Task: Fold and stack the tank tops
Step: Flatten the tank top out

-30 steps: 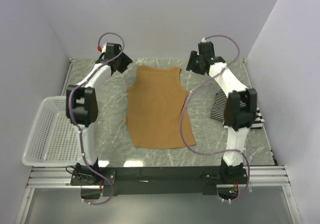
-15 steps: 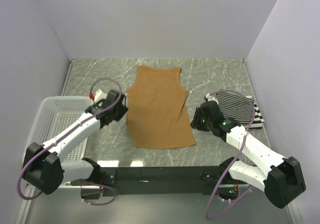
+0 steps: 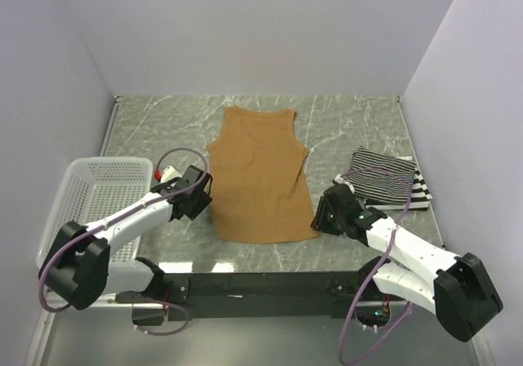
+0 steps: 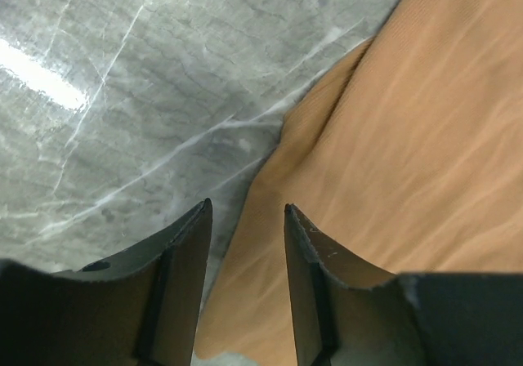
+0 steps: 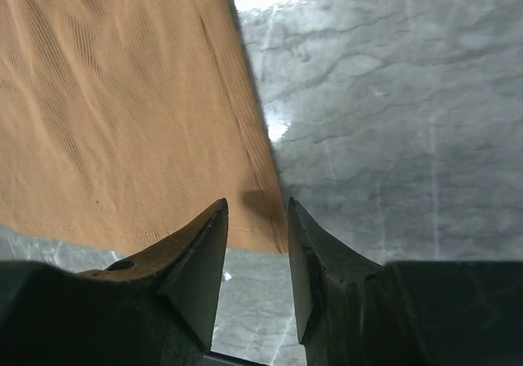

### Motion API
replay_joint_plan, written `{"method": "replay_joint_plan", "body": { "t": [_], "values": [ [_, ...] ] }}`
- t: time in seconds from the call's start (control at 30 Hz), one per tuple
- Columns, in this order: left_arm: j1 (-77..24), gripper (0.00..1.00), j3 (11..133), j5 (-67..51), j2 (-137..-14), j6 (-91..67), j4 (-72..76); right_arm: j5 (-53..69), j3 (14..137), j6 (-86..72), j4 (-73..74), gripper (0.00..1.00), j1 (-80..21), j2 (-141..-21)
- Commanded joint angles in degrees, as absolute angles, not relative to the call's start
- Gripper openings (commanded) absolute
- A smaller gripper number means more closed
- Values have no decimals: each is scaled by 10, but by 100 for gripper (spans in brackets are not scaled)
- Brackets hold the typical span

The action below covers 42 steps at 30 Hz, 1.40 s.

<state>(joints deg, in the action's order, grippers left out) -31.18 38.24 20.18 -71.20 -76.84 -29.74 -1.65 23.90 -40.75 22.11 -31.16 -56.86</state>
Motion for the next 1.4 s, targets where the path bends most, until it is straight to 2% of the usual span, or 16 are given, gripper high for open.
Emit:
{"method": "replay_joint_plan", "body": {
  "t": [0.0,0.03,0.13,0.23,0.37,0.5,0.6,0.63,0.73,0.93,1.0,1.03,1.1,1.23,1.37],
  "values": [
    [-314,47,381,200,-726,-747,-271,-22,236,-425,184,42,-326,-589],
    [-314,47,384,208,-735,-745,-272,-24,236,-425,184,40,-328,-594],
    [-313,47,401,221,-763,-738,-276,-24,236,-426,185,15,-330,-600],
    [-313,47,426,234,-798,-730,-281,-46,258,-422,210,0,-330,-584],
    [-313,45,453,229,-825,-702,-258,-68,348,-411,266,0,-330,-541],
    [-312,41,477,230,-851,-684,-246,-95,448,-389,309,0,-322,-548],
    [-309,31,504,232,-870,-673,-252,-97,519,-368,324,0,-306,-576],
    [-308,19,519,233,-875,-671,-254,-93,537,-358,326,0,-293,-584],
    [-298,1,546,227,-894,-662,-256,-67,598,-340,324,0,-262,-622],
    [-274,1,597,170,-917,-609,-229,-55,711,-311,337,0,-236,-725],
    [-275,7,583,142,-885,-603,-208,-48,738,-307,336,0,-215,-750],
    [-275,16,560,138,-872,-606,-202,-43,745,-303,336,0,-210,-770],
    [-276,28,529,106,-835,-614,-185,-36,755,-298,323,0,-193,-787],
    [-280,35,431,53,-796,-627,-99,-24,767,-294,316,0,-174,-830],
    [-305,38,426,59,-824,-631,-95,-17,773,-294,309,0,-164,-846]
  ]
}}
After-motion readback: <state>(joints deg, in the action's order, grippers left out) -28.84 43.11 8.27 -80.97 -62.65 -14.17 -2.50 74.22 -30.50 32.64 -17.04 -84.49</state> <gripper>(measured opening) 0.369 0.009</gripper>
